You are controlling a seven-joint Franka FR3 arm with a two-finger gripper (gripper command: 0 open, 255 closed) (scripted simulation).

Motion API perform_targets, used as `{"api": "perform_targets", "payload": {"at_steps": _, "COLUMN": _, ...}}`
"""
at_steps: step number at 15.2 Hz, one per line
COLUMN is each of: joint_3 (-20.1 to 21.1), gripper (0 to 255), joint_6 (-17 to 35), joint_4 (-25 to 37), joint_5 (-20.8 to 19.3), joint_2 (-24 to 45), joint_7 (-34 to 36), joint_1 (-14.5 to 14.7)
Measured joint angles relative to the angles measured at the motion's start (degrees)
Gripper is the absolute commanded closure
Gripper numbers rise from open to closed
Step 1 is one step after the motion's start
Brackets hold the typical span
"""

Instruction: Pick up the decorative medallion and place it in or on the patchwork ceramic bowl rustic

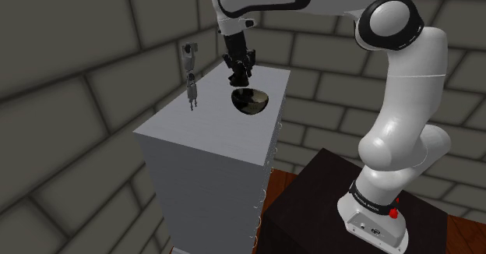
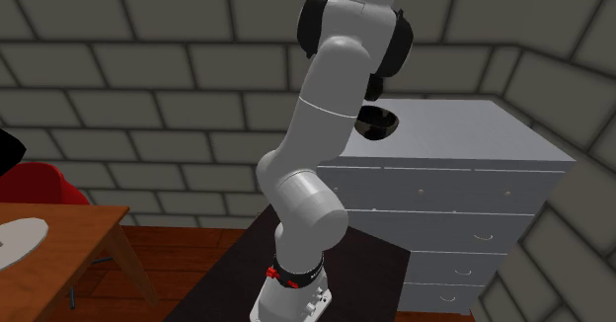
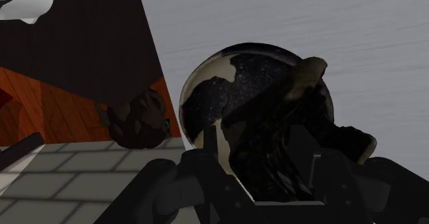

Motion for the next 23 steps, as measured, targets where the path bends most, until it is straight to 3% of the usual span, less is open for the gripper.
{"api": "perform_targets", "payload": {"at_steps": 2, "joint_3": -0.84, "gripper": 255, "joint_6": -0.23, "joint_4": 2.09, "joint_5": -1.67, "joint_2": 2.37, "joint_7": -0.55, "joint_1": 0.60}}
{"api": "perform_targets", "payload": {"at_steps": 12, "joint_3": -1.08, "gripper": 255, "joint_6": 7.11, "joint_4": -5.63, "joint_5": -1.76, "joint_2": 2.23, "joint_7": 0.33, "joint_1": -1.21}}
{"api": "perform_targets", "payload": {"at_steps": 19, "joint_3": -1.14, "gripper": 255, "joint_6": 7.94, "joint_4": -6.35, "joint_5": -1.86, "joint_2": 2.40, "joint_7": 0.48, "joint_1": -1.30}}
{"api": "perform_targets", "payload": {"at_steps": 20, "joint_3": -1.14, "gripper": 0, "joint_6": 7.94, "joint_4": -6.35, "joint_5": -1.86, "joint_2": 2.40, "joint_7": 0.48, "joint_1": -1.30}}
{"api": "perform_targets", "payload": {"at_steps": 23, "joint_3": -1.14, "gripper": 0, "joint_6": 7.94, "joint_4": -6.36, "joint_5": -1.87, "joint_2": 2.41, "joint_7": 0.48, "joint_1": -1.30}}
